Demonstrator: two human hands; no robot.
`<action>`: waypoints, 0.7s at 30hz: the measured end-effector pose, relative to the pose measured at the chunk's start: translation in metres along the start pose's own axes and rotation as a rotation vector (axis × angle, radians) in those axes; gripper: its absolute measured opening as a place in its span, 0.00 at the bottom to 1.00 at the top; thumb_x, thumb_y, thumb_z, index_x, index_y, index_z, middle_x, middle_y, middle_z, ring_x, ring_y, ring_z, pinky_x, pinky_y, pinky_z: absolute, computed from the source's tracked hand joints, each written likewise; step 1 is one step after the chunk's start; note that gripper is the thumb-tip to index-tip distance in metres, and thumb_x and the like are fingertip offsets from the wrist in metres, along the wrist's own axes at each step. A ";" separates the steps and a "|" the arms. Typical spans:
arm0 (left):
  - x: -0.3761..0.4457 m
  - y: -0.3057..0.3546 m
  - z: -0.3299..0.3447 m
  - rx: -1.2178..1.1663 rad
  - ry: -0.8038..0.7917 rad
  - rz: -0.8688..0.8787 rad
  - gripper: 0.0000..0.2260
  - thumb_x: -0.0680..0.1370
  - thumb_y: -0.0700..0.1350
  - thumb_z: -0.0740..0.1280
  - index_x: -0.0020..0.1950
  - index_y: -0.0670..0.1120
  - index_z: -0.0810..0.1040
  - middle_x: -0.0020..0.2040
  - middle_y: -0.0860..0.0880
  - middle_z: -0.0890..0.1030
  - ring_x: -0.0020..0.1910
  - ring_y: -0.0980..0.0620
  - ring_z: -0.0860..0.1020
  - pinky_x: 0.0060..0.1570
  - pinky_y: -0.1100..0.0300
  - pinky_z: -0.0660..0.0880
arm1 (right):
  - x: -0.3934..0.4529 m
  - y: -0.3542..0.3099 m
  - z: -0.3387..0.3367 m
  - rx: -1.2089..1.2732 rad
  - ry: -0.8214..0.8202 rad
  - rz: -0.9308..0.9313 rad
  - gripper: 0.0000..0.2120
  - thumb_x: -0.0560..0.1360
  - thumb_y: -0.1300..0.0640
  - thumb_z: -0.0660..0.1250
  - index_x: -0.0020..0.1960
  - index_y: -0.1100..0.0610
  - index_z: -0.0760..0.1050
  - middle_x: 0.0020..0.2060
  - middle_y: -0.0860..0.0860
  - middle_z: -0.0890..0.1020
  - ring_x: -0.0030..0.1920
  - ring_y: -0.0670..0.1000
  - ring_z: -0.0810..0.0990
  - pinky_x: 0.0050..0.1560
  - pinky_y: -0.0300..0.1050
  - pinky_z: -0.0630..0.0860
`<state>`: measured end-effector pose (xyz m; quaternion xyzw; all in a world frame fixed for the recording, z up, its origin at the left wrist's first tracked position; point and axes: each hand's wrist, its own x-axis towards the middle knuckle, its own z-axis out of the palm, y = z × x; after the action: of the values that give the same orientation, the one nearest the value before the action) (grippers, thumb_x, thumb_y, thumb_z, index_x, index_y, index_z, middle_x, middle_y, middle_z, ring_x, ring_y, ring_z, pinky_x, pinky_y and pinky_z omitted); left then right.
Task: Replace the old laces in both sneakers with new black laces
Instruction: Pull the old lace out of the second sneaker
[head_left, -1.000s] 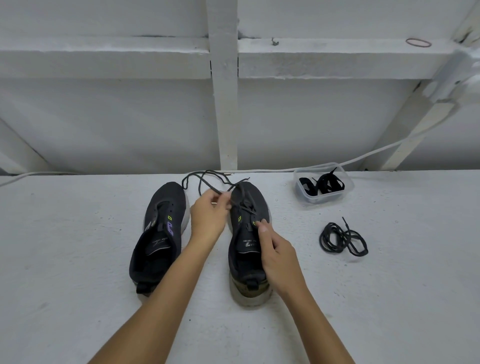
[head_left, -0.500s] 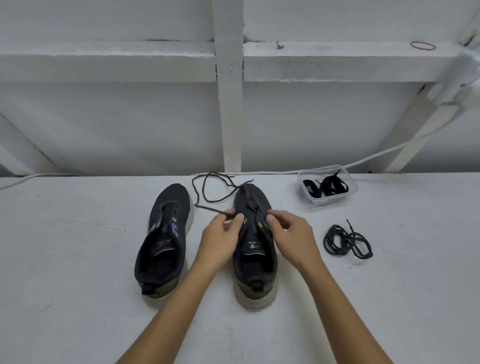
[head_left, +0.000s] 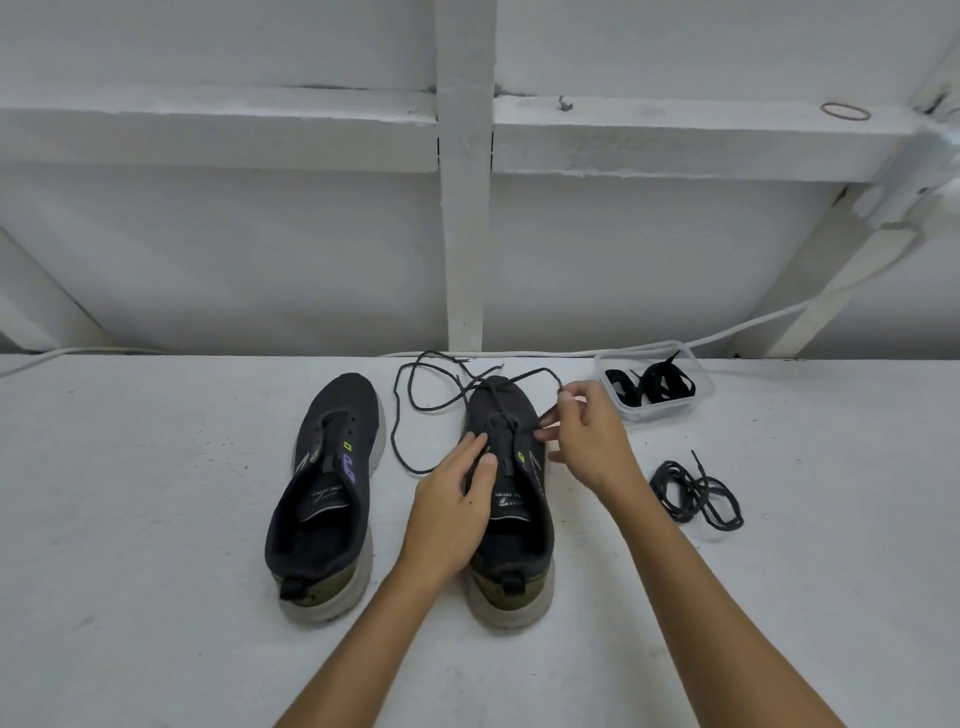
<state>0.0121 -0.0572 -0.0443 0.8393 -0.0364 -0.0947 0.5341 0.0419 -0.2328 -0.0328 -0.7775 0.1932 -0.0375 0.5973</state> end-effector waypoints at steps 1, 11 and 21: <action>0.001 0.000 0.000 -0.005 0.004 -0.003 0.19 0.83 0.50 0.61 0.74 0.50 0.72 0.75 0.55 0.70 0.74 0.61 0.65 0.73 0.66 0.60 | 0.000 0.004 0.000 -0.005 -0.020 0.018 0.05 0.83 0.49 0.61 0.52 0.49 0.73 0.46 0.52 0.84 0.44 0.48 0.85 0.49 0.57 0.84; 0.001 -0.001 0.003 0.060 0.008 0.046 0.17 0.84 0.50 0.58 0.72 0.56 0.73 0.75 0.56 0.69 0.74 0.62 0.64 0.73 0.66 0.58 | 0.003 0.008 -0.002 0.241 0.126 0.046 0.08 0.86 0.55 0.57 0.52 0.57 0.71 0.44 0.54 0.82 0.40 0.50 0.86 0.39 0.48 0.83; 0.003 -0.003 0.002 0.059 0.008 0.051 0.17 0.84 0.50 0.58 0.72 0.55 0.73 0.75 0.56 0.70 0.74 0.61 0.65 0.75 0.60 0.60 | 0.001 0.027 0.006 -0.162 -0.046 -0.122 0.07 0.79 0.50 0.70 0.44 0.51 0.81 0.42 0.44 0.84 0.43 0.47 0.83 0.46 0.44 0.79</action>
<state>0.0141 -0.0586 -0.0482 0.8538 -0.0583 -0.0767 0.5116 0.0373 -0.2335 -0.0605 -0.8344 0.1339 -0.0400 0.5332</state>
